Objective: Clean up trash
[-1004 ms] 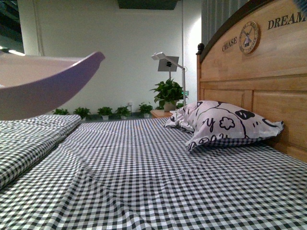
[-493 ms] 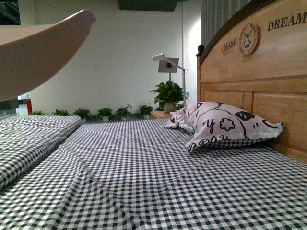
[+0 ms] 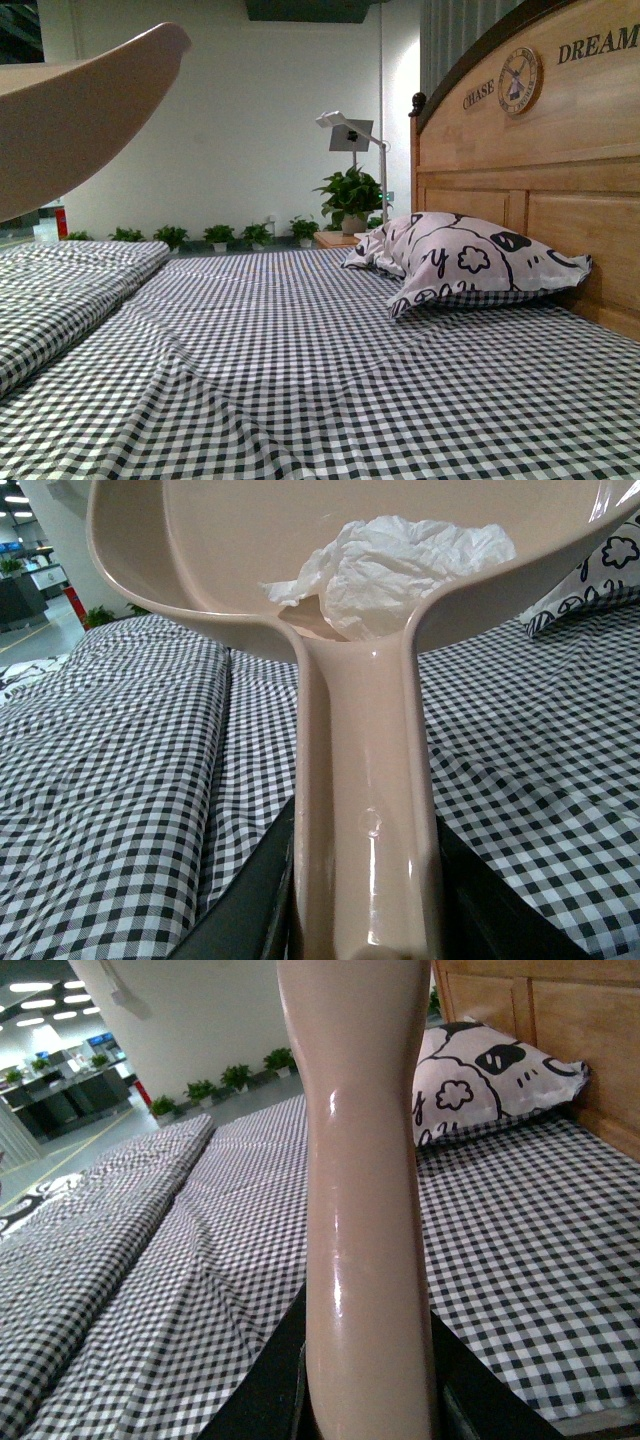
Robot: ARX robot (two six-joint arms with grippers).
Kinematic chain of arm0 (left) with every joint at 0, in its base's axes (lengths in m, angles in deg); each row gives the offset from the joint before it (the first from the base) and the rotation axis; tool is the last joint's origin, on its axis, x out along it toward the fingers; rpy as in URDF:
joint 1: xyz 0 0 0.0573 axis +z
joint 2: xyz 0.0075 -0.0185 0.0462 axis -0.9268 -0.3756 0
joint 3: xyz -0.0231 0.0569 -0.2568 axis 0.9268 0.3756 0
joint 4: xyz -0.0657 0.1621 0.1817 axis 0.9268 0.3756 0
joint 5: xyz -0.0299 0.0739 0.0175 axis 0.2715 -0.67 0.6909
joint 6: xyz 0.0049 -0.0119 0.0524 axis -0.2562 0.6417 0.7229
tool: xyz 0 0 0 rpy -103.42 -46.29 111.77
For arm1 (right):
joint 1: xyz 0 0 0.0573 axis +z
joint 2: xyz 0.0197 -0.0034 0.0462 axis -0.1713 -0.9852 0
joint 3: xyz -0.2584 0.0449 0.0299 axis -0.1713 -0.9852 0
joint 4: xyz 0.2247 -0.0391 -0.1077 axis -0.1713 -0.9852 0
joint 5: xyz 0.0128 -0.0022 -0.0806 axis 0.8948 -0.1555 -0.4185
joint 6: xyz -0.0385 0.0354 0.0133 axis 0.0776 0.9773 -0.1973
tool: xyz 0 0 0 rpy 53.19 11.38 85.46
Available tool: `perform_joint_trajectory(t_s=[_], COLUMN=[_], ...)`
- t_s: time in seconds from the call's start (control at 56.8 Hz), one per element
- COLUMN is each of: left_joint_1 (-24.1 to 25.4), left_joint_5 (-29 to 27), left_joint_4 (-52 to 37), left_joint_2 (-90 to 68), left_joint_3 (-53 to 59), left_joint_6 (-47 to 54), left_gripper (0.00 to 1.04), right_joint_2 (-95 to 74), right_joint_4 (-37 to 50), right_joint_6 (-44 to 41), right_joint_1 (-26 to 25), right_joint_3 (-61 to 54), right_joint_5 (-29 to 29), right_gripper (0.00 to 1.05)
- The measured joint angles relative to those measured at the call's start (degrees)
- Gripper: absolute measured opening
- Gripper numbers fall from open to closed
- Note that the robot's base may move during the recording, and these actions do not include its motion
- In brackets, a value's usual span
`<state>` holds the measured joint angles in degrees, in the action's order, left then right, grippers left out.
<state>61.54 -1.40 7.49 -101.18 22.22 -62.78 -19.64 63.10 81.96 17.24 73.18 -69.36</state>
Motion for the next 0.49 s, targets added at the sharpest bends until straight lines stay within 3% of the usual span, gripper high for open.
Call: perform_joint_trajectory(t_s=[0.493], left_joint_1=[0.0], left_joint_5=[0.0], left_joint_4=[0.0], left_joint_2=[0.1], left_joint_3=[0.0], left_joint_6=[0.0], left_gripper=[0.28], right_joint_2=[0.0], right_joint_4=[-0.1], right_joint_6=[-0.5], right_joint_1=[0.2], right_joint_3=[0.0], right_joint_5=[-0.2], right_gripper=[0.19])
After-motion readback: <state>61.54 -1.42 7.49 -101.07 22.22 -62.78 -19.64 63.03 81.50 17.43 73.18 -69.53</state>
